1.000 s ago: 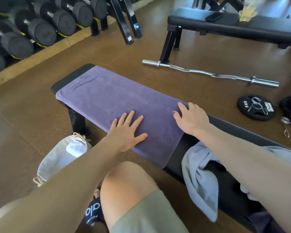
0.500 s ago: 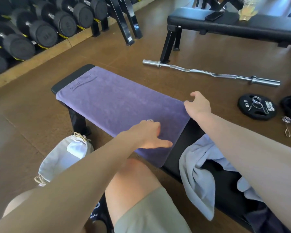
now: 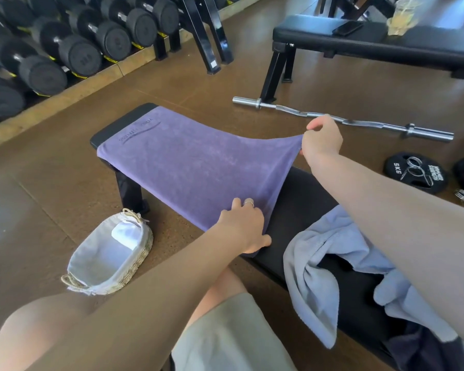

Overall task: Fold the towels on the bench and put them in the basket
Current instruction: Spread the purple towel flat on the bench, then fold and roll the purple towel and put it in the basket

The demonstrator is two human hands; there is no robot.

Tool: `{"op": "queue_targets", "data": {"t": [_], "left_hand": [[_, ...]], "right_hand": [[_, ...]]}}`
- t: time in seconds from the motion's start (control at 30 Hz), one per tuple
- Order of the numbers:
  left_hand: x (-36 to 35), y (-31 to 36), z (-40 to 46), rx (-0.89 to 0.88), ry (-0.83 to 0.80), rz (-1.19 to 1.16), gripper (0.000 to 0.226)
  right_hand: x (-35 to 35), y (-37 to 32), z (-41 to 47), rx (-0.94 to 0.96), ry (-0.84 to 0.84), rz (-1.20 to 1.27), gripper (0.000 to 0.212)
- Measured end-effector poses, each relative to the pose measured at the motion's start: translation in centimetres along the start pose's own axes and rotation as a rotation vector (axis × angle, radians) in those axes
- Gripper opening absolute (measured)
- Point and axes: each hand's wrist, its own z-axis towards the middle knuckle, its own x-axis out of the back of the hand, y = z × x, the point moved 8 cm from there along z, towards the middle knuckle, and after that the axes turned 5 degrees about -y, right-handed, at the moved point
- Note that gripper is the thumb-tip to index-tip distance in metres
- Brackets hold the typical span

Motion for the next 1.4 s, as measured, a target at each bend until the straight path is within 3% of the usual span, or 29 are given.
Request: {"op": "queue_targets", "data": {"t": [0.13,0.37,0.5,0.63,0.8,0.97,1.27,1.4], "left_hand": [[1.0,-1.4,-0.9,-0.001,0.035,-0.175,0.014],[5.7,-11.1,-3.8,0.059,0.11,-0.541,0.02],[6.5,-18.1,-5.4,0.052,0.204,-0.911,0.014],[5.6,-24.2,-5.3,0.023,0.284,-1.277,0.019],[4.7,-30.2,-4.7,0.076,0.447,-1.471,0.019],[4.1,-36.1,-3.1,0.15,0.615,-1.717,0.019],[2.5,-44.7,1.5,0.334,0.858,-1.839,0.029],[2.3,-46.8,3.5,0.338,0.955,-1.827,0.03]], "right_hand": [[-0.2,-1.5,0.0,0.036,-0.008,0.035,0.029],[-1.6,-3.6,1.0,-0.06,-0.097,0.155,0.014],[-5.2,-5.3,2.5,-0.145,-0.184,0.194,0.017],[-9.5,-9.3,2.6,0.054,-0.206,0.054,0.018],[-17.0,-14.5,2.9,0.33,-0.333,-0.071,0.013],[-24.7,-17.3,5.0,0.357,-0.405,-0.104,0.019],[-36.2,-19.8,8.6,0.556,-0.359,-0.251,0.016],[-39.6,-20.3,9.8,0.654,-0.321,-0.293,0.013]]}}
